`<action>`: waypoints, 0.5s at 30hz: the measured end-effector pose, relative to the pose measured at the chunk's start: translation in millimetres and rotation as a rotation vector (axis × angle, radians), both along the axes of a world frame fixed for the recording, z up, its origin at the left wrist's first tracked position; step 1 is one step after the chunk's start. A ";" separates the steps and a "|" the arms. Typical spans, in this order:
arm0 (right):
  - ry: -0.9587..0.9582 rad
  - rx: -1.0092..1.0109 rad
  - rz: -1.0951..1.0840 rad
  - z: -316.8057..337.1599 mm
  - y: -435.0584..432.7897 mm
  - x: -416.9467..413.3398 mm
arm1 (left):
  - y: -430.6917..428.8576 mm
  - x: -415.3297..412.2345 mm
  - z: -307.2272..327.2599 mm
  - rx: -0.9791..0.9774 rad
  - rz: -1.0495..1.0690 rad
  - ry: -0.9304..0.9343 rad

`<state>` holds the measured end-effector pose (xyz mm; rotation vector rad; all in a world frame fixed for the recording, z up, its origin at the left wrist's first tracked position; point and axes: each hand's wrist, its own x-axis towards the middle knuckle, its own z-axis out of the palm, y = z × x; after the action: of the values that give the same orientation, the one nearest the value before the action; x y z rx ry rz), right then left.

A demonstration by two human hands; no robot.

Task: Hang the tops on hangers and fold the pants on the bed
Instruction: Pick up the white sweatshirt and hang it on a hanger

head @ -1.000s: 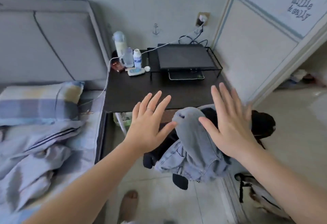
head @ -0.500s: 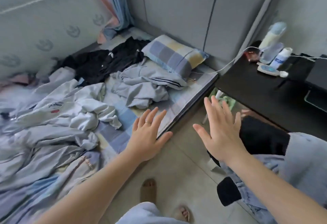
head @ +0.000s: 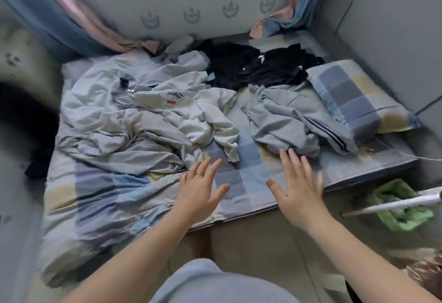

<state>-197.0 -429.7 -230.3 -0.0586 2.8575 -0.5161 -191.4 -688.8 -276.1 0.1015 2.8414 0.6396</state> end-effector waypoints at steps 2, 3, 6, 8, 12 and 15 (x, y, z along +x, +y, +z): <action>-0.033 0.013 0.011 -11.1 -25.1 -28.1 | -25.5 -20.9 -10.7 0.010 0.025 -0.038; -0.052 0.019 0.020 -16.7 -37.6 -41.7 | -37.3 -31.0 -16.0 0.015 0.037 -0.058; -0.107 0.043 0.063 -35.4 -70.4 -79.9 | -66.5 -60.4 -32.2 0.024 0.060 -0.110; -0.147 0.048 0.071 -49.9 -86.4 -104.9 | -79.2 -78.6 -44.2 0.034 0.077 -0.158; -0.222 0.060 0.078 -89.3 -105.3 -156.3 | -89.7 -111.2 -83.4 0.046 0.142 -0.252; -0.270 0.073 0.122 -130.7 -112.0 -194.4 | -90.7 -137.1 -125.7 0.056 0.202 -0.319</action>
<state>-391.4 -541.6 -361.0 -0.1388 2.5863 -0.3645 -328.6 -779.5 -401.7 -0.2593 2.5441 0.7047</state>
